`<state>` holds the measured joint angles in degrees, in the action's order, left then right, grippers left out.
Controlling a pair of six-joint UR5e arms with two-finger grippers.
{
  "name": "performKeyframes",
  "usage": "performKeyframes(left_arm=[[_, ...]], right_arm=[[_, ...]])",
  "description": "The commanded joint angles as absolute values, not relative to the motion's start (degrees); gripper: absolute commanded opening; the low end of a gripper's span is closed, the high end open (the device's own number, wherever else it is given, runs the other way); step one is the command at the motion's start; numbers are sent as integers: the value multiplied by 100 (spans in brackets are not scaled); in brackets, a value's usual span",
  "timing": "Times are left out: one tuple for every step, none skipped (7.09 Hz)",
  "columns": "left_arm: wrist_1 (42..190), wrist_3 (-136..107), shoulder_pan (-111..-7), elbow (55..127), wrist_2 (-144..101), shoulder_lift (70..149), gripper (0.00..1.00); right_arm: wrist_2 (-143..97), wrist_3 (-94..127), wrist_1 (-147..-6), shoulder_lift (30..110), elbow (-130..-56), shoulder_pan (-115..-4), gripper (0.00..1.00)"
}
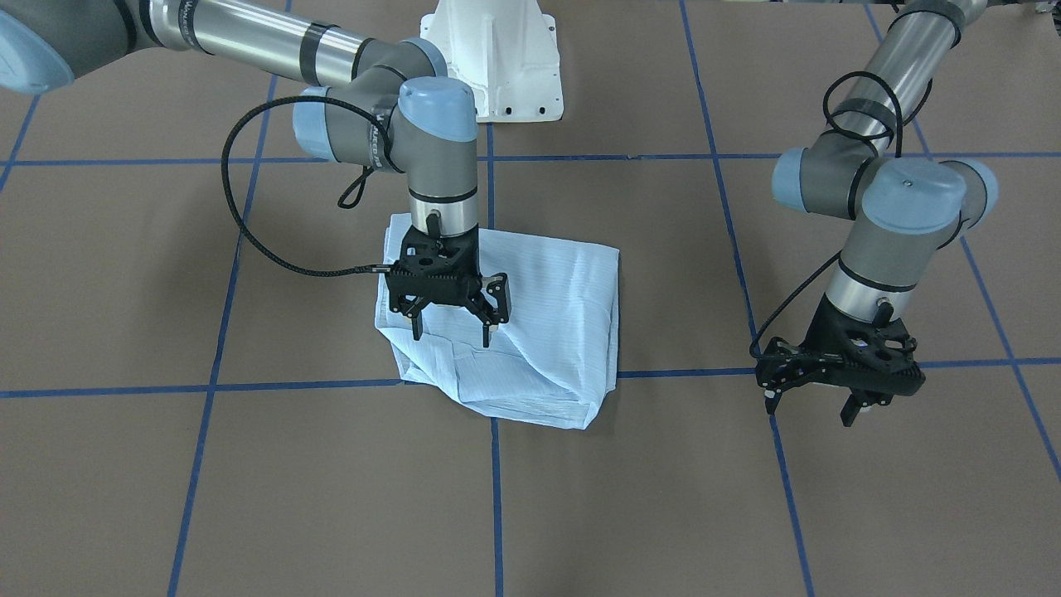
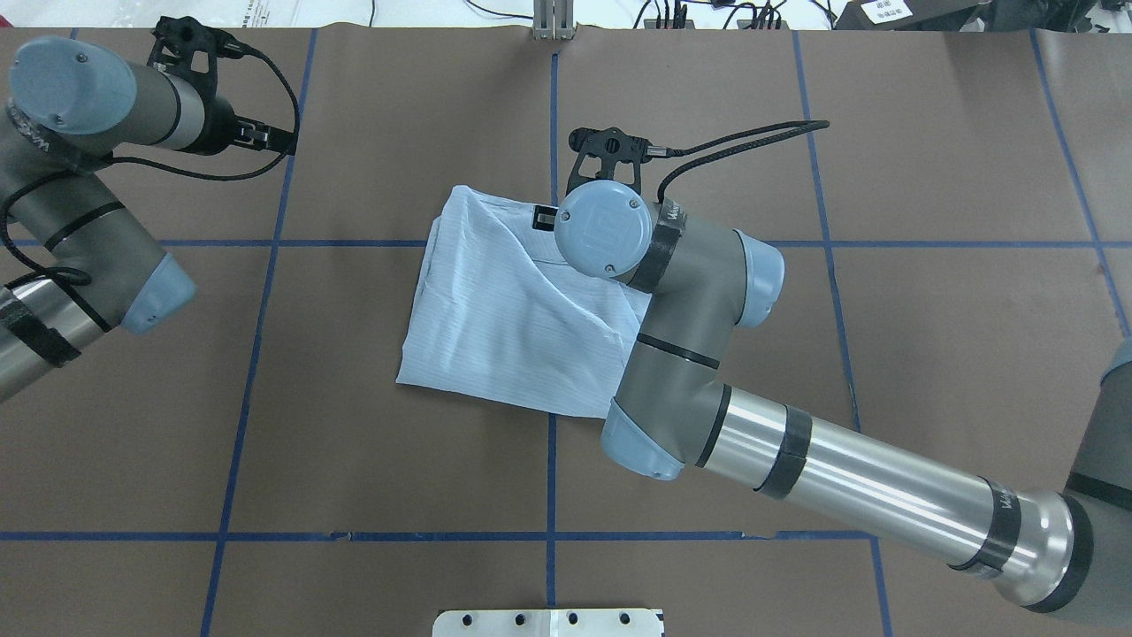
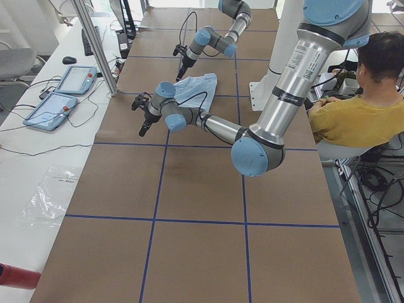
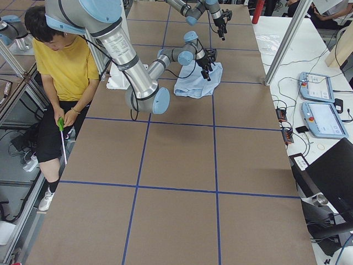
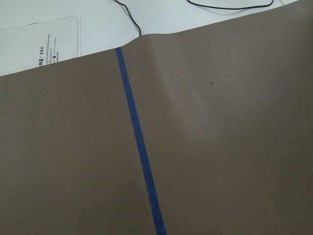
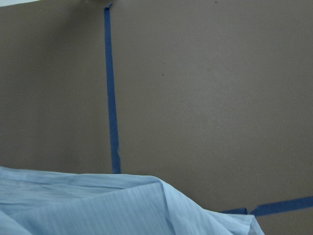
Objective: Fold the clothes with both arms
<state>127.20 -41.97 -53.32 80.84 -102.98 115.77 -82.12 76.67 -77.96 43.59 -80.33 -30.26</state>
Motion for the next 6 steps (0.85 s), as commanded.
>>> performKeyframes(left_arm=[[12735, -4210, -5326, 8086, -10301, 11496, 100], [12727, -4210, -5326, 8086, -10301, 11496, 100], [12735, -4210, -5326, 8086, -10301, 11496, 100], [12735, -4210, -5326, 8086, -10301, 11496, 100], [12727, -4210, -5317, 8086, -10301, 11496, 100], [12735, -4210, -5317, 8086, -10301, 11496, 100]], right_arm=[[-8209, 6936, -7506, 4307, -7463, -3076, 100], [-8209, 6917, -7523, 4324, -7384, -3076, 100], [-8209, 6900, -7523, 4316, -7305, -3067, 100], [-8200, 6769, -7532, 4315, -7269, -3067, 100], [-8200, 6559, -7558, 4350, -7251, -3076, 100], [-8200, 6296, -7611, 4351, -7242, -3111, 100]])
